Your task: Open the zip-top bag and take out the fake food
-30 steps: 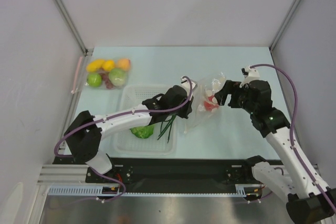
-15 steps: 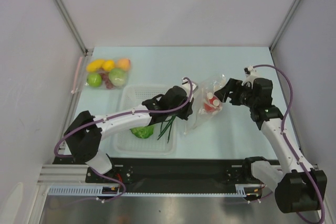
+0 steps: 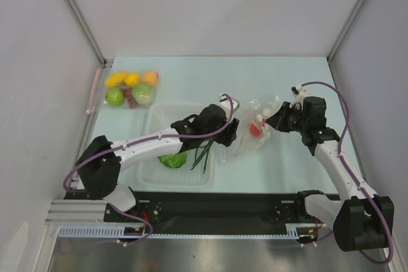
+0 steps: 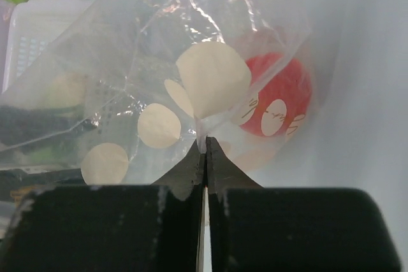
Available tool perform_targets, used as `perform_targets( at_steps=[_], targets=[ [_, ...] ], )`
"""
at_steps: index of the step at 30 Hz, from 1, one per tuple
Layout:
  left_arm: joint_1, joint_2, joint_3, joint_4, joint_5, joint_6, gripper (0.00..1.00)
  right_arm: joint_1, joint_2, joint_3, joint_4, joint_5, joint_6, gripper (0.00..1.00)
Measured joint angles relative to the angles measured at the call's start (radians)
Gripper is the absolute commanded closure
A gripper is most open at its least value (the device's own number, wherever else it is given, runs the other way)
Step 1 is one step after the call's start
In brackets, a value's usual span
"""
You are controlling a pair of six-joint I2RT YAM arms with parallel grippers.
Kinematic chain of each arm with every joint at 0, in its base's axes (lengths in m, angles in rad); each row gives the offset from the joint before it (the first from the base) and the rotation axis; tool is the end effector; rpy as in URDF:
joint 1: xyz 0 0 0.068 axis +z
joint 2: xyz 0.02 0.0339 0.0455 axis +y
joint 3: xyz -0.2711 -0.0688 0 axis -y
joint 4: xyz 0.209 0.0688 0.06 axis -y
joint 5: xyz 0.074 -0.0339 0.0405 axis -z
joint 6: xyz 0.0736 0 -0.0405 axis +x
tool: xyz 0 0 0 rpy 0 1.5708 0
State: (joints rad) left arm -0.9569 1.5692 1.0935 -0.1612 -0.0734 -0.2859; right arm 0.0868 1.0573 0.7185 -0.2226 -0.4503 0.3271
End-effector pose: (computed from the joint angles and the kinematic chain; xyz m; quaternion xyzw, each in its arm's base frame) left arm 0.2068 -0.2841 0.2546 0.2782 0.8480 -0.2353 0.3848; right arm 0.2190 0.0512 0.2621 -0.0049 0.8600 0.2881 0.4211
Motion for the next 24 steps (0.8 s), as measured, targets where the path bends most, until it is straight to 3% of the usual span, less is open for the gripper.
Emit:
perform_targets(
  at_steps=[3,5,6,7,10,18,24],
  targets=[
    [0.000,-0.034,-0.008,-0.010,-0.033,0.002,0.25,0.000,0.000,-0.002,-0.009,0.009,0.001,1.00],
    [0.000,-0.087,-0.029,-0.007,-0.052,0.003,0.27,0.000,0.000,-0.002,-0.013,0.015,0.001,1.00],
    [0.000,-0.113,-0.040,-0.006,-0.056,0.006,0.33,0.000,0.000,-0.002,-0.014,0.017,0.001,1.00],
    [0.000,-0.147,-0.055,-0.003,-0.057,0.008,0.54,0.000,0.000,-0.002,-0.014,0.020,0.002,1.00],
    [0.000,-0.259,-0.101,0.011,-0.053,0.027,0.81,-0.001,0.000,-0.006,-0.016,0.024,0.005,1.00],
    [-0.010,-0.384,-0.160,0.104,0.098,0.042,0.97,-0.002,-0.002,-0.013,-0.034,0.032,0.013,1.00],
    [-0.063,-0.309,-0.161,0.132,0.159,0.033,0.96,-0.002,-0.011,-0.017,-0.043,0.040,0.016,1.00]
  ],
)
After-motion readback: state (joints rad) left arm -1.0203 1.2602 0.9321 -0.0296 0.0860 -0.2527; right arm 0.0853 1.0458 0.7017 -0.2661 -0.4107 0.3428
